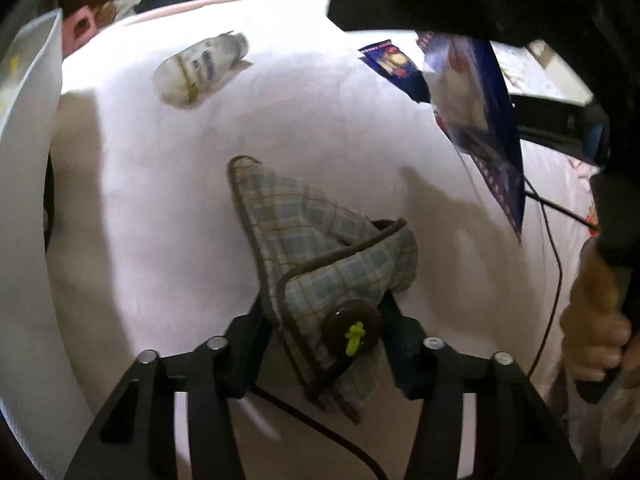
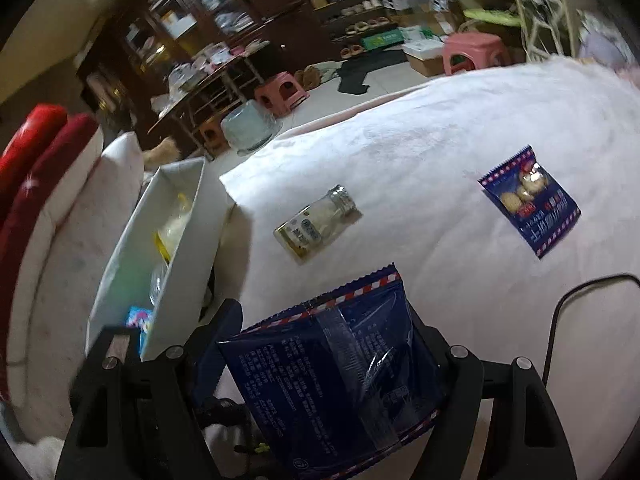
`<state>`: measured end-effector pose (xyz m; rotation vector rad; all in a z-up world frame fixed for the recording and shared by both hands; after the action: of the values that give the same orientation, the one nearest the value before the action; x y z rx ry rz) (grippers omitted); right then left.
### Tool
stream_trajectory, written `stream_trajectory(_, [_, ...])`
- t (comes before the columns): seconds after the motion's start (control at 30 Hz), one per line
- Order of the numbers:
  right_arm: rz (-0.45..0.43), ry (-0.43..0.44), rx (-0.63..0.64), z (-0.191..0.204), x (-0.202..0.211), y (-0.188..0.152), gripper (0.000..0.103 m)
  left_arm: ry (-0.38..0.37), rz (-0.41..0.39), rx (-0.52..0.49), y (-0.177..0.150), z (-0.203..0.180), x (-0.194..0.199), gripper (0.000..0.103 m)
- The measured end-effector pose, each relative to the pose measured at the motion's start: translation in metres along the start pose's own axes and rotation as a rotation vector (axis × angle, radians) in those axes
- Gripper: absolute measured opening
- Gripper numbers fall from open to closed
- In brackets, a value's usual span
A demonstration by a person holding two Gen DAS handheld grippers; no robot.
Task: Organize objects
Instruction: 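Grasp the plaid cloth with the left gripper while the right gripper holds the blue bag, then lower the plaid cloth into the box with the left gripper while the right carries the blue bag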
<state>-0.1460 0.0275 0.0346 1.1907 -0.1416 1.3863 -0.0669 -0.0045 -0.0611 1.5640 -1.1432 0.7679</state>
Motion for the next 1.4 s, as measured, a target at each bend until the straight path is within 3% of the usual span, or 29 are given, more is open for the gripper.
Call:
stream_trajectory(0.07, [-0.007,0.016,-0.028,0.000,0.005,0.002,0.076,0.016,-0.014,-0.006,0.001,-0.002,0.003,0.040])
stream_trajectory(0.17, [-0.023,0.072,-0.082,0.004,0.013,0.005,0.076,0.059,-0.125,-0.028,0.008,-0.001,0.029,0.025])
stream_trajectory(0.27, [-0.045,0.155,-0.143,0.014,0.024,0.008,0.076,0.106,-0.217,-0.038,0.016,0.004,0.057,0.025])
stream_trajectory(0.37, [-0.090,0.111,-0.151,0.027,0.034,0.015,0.076,0.128,-0.316,-0.020,0.029,0.013,0.092,0.025])
stream_trajectory(0.63, [-0.133,0.252,-0.127,0.118,0.028,0.048,0.076,0.183,-0.500,0.108,0.037,0.057,0.179,0.025])
stream_trajectory(0.8, [-0.107,0.396,-0.177,0.170,0.010,0.060,0.076,0.284,-0.507,0.209,0.027,0.098,0.211,0.025])
stream_trajectory(0.97, [-0.041,0.445,-0.187,0.200,-0.021,0.048,0.076,0.334,-0.456,0.336,0.017,0.126,0.212,0.025])
stream_trajectory(1.07, [-0.005,0.471,-0.205,0.207,-0.038,0.038,0.076,0.309,-0.405,0.449,-0.007,0.144,0.205,0.026])
stream_trajectory(1.2, [0.032,0.496,-0.227,0.210,-0.049,0.030,0.076,0.248,-0.342,0.566,-0.009,0.160,0.197,0.035])
stream_trajectory(1.3, [0.023,0.508,-0.256,0.201,-0.045,0.028,0.076,0.237,-0.346,0.608,-0.016,0.156,0.200,0.037])
stream_trajectory(1.4, [0.019,0.516,-0.295,0.192,-0.044,0.029,0.076,0.207,-0.398,0.629,-0.013,0.152,0.211,0.039])
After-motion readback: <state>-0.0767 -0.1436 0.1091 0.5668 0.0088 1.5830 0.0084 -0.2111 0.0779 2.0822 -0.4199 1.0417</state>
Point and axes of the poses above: each gripper's, at about its wrist camera, not at the fingertips, and x roughly against the way its jaws point, z to its left, y to its top, the point moved 9 cm from there along -x, roughly the way its jaws point, and after that the axes turned 3 degrees about x, right-handed, at the moved point
